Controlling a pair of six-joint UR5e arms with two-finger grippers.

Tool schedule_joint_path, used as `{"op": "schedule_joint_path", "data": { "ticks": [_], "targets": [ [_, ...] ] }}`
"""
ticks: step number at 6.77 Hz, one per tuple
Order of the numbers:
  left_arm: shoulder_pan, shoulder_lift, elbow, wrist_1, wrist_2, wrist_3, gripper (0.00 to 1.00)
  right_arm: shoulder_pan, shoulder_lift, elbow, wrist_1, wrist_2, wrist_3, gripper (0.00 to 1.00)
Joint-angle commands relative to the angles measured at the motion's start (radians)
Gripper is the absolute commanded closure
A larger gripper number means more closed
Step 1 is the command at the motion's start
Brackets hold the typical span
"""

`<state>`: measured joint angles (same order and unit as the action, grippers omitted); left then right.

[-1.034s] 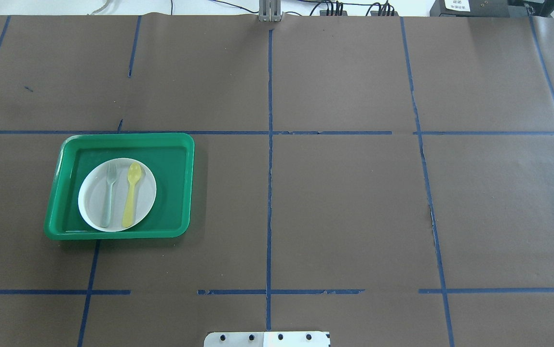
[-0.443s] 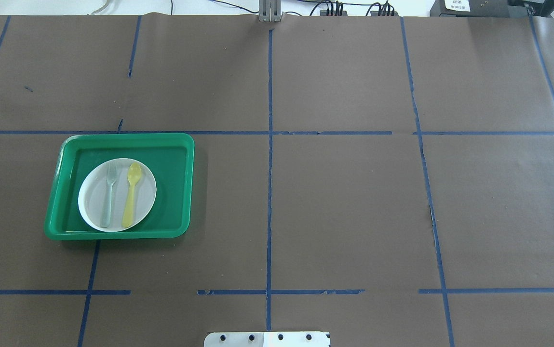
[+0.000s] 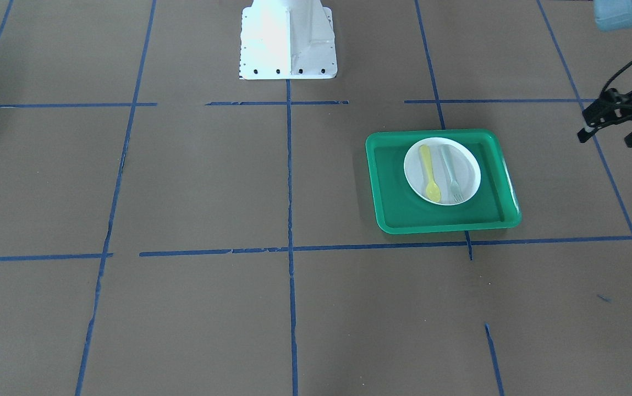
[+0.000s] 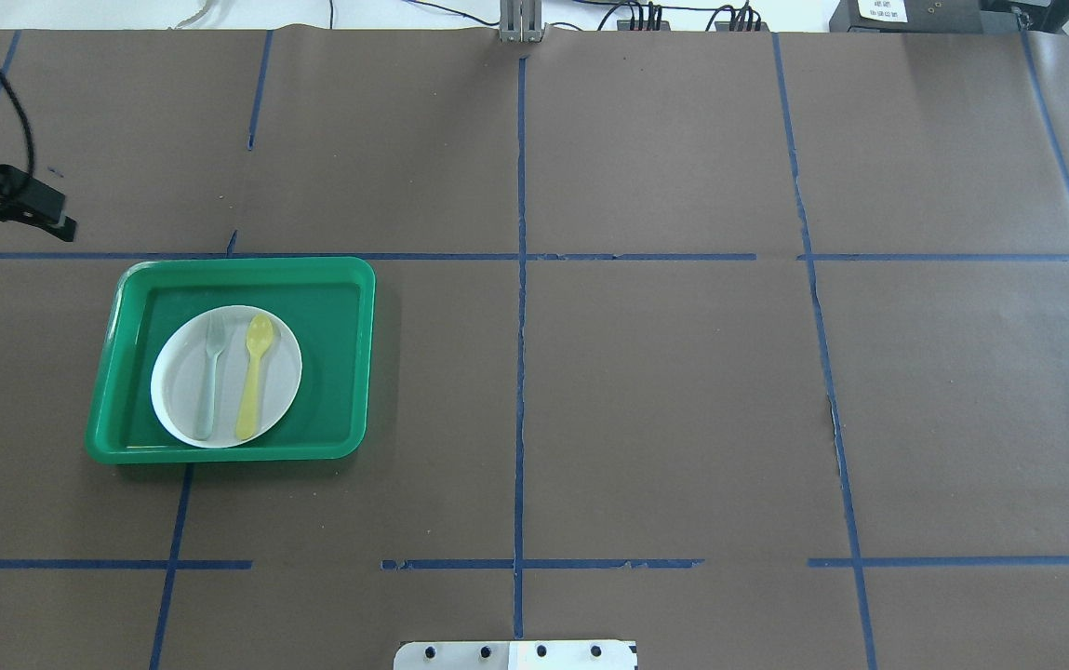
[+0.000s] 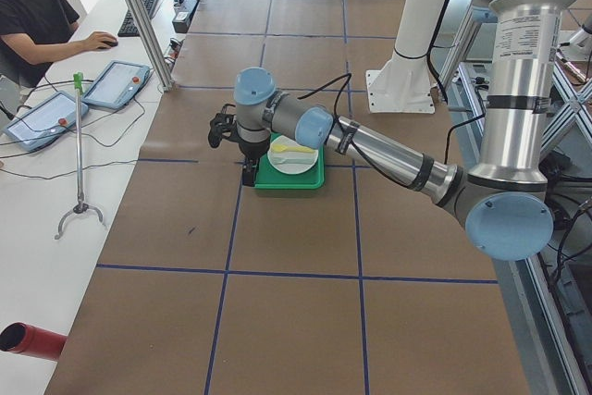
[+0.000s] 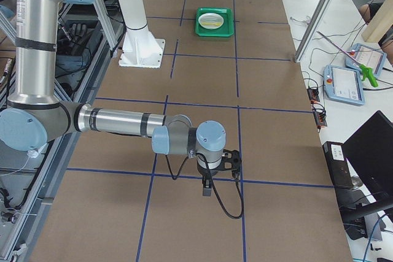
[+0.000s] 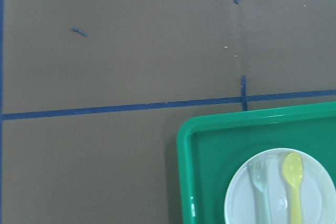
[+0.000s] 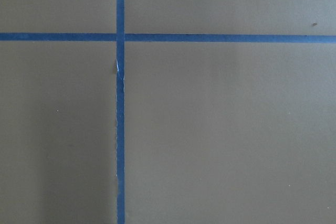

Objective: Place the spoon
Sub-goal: 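Move the left gripper over the yellow spoon on the white plate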

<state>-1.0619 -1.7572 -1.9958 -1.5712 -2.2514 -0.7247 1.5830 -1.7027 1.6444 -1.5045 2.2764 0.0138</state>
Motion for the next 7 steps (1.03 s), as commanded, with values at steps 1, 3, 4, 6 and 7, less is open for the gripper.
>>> {"op": "schedule_joint_path", "data": {
  "ticks": [1,3,4,6,7],
  "targets": [
    [0.147,-0.089,0.046,-0.001,0.065,-0.164,0.0,0.0,0.0,0.0,0.0,0.0,0.0,0.0],
    [0.255,-0.102,0.141,-0.1,0.128,-0.254,0.0,0.0,0.0,0.0,0.0,0.0,0.0,0.0],
    [0.288,-0.094,0.208,-0.227,0.134,-0.325,0.0,0.0,0.0,0.0,0.0,0.0,0.0,0.0],
    [0.336,-0.093,0.261,-0.271,0.151,-0.344,0.06,0.0,0.0,0.0,0.0,0.0,0.0,0.0],
    [0.342,-0.094,0.264,-0.271,0.15,-0.349,0.17,0.0,0.0,0.0,0.0,0.0,0.0,0.0]
  ]
}}
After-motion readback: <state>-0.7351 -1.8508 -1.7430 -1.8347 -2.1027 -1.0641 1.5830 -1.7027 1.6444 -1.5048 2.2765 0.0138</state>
